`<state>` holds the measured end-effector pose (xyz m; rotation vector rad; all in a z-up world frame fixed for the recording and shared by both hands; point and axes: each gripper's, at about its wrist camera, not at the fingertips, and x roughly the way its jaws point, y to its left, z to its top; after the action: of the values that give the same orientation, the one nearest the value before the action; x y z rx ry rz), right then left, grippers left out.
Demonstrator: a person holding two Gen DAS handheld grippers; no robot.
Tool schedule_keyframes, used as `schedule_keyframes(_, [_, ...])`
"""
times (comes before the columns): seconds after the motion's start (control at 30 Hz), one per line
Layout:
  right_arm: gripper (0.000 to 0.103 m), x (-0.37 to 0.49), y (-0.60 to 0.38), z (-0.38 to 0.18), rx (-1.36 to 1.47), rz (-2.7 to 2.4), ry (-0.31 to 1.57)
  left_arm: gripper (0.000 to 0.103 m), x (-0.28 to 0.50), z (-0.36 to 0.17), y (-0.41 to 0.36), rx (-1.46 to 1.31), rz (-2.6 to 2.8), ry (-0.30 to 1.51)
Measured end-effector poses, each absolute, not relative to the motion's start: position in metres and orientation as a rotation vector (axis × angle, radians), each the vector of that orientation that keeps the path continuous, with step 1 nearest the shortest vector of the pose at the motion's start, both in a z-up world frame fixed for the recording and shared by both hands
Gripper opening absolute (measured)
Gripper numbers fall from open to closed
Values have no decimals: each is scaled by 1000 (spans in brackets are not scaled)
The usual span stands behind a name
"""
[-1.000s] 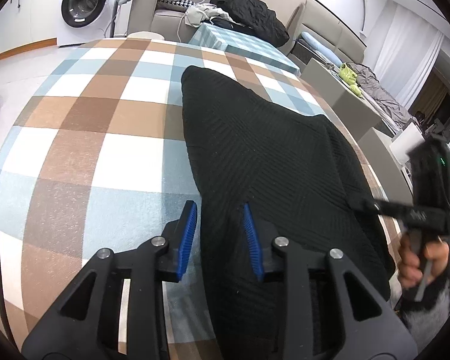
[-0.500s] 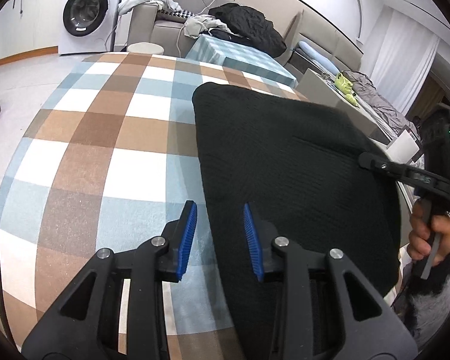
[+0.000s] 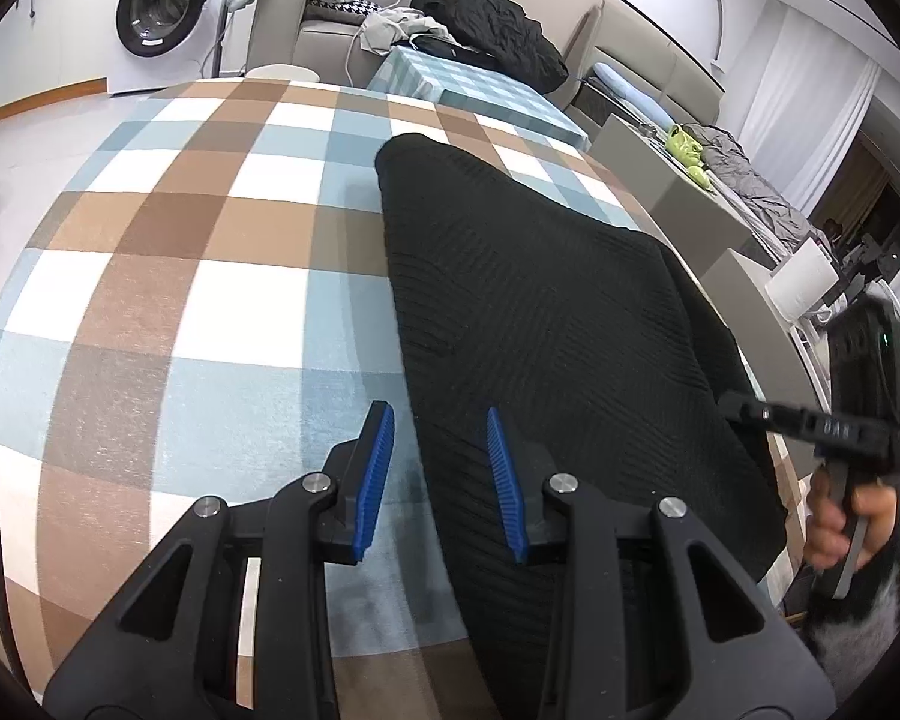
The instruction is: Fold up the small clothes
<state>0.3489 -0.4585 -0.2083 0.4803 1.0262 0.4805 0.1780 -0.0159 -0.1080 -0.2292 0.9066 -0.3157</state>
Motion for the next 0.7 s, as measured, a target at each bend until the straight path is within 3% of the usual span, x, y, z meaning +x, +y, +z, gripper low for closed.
schedule_keyframes(0.1, [10,335,-458,-205,468,467,1001,29,178,-106,-23,-215,-333,906])
schedule_keyframes(0.27, [11,335,-469,-204,442,415,1018,29,177,-105,-30,-203,-349,902])
schedule_keyframes(0.33, [17,342,-475,-207,492,418,1020,29,177,-106,-30,-203,-342,905])
schedule_keyframes(0.6, [19,409,-470,-195,514,373,937,29,181,-106,-26,-210,-326,907])
schedule_keyframes(0.7, [6,430,-466,-199,491,322,939,29,183,-106,-23,-213,-317,910])
